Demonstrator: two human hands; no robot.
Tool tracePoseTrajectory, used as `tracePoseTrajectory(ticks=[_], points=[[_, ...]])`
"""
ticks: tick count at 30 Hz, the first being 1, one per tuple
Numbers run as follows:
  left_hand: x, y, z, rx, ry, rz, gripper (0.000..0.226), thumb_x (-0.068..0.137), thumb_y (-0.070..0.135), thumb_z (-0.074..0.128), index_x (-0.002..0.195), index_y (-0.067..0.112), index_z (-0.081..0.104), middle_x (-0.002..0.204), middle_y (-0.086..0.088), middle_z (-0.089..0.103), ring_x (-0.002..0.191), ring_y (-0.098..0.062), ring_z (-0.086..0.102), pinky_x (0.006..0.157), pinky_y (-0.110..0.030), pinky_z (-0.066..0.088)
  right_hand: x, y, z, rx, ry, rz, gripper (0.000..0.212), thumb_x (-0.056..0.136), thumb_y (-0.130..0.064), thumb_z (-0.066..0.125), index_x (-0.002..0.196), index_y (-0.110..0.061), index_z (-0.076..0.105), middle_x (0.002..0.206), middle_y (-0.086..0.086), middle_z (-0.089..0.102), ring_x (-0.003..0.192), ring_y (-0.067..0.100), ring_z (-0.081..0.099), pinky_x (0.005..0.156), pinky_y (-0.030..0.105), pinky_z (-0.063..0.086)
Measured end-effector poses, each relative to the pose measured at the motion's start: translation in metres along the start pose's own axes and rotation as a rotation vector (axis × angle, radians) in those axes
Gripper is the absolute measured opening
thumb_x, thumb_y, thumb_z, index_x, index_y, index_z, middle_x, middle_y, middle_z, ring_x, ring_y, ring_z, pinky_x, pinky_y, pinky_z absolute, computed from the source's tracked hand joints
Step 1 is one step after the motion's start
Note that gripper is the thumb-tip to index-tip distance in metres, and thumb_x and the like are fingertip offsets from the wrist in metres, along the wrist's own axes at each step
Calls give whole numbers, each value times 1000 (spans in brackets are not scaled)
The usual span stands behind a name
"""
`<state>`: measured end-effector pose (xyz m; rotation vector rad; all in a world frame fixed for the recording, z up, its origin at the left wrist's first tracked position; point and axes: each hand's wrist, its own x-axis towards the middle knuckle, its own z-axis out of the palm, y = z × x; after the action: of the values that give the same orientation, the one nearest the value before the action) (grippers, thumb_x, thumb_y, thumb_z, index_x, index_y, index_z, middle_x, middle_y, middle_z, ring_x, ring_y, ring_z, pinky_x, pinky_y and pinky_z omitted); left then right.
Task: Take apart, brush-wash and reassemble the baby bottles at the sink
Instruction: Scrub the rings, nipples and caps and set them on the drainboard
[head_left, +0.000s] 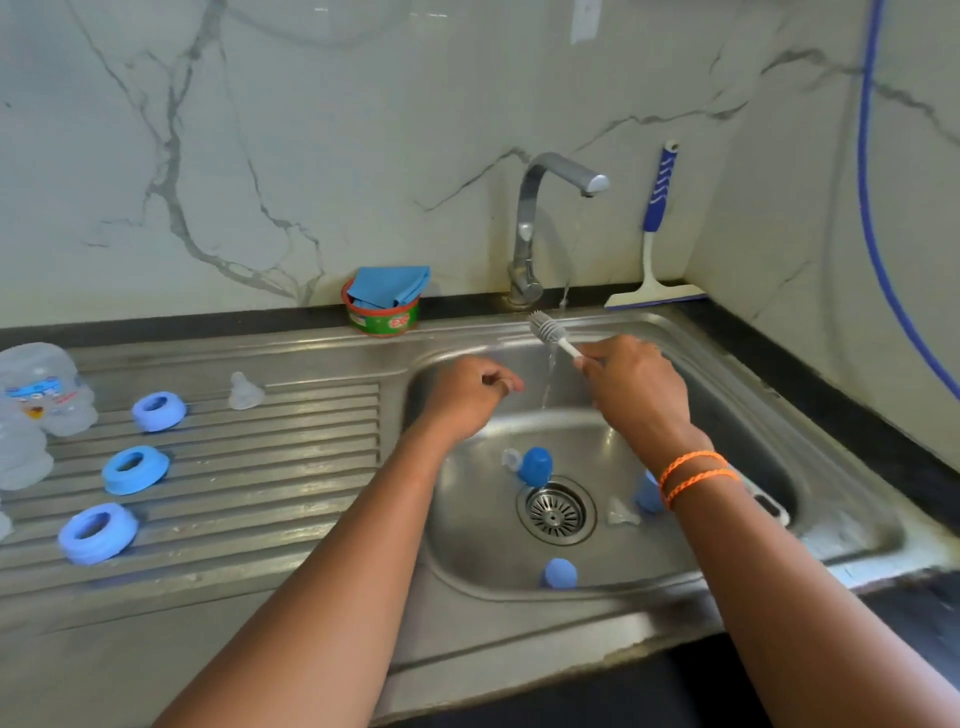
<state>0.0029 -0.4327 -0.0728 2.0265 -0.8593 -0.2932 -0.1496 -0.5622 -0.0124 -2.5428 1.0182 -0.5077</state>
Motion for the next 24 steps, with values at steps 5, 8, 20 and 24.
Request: tracePoseTrajectory(ticks=[5, 8, 20, 24], points=[[20, -15, 40, 137, -165, -116, 32, 96, 16, 59, 77, 34, 78, 99, 12, 79, 99, -12, 71, 101, -41, 56, 10, 35, 0, -5, -127, 79, 31, 105, -33, 50, 119, -15, 72, 114, 17, 68, 103, 42, 65, 90, 46, 54], [26, -25, 57, 289, -265, -195, 23, 92, 11, 61, 95, 25, 80, 107, 4, 78, 103, -18, 72, 101, -40, 56, 14, 39, 3, 29, -138, 79, 23, 102, -23, 54, 109, -9, 71, 107, 18, 70, 94, 39, 66, 87, 47, 57], [33, -31, 85, 697, -367, -204, 31, 90, 26, 72, 120, 33, 65, 132, 4, 63, 119, -22, 62, 96, -33, 48, 16, 38, -3, -111, -102, 41, 23, 105, -19, 56, 124, -12, 66, 118, 14, 63, 100, 34, 63, 78, 39, 46], [28, -22, 79, 732, -370, -193, 32, 92, 25, 66, 122, 32, 64, 133, 2, 63, 119, -25, 62, 98, -35, 49, 15, 38, -1, -117, -100, 30, 21, 105, -19, 55, 121, -12, 66, 112, 12, 63, 93, 33, 63, 77, 41, 51]])
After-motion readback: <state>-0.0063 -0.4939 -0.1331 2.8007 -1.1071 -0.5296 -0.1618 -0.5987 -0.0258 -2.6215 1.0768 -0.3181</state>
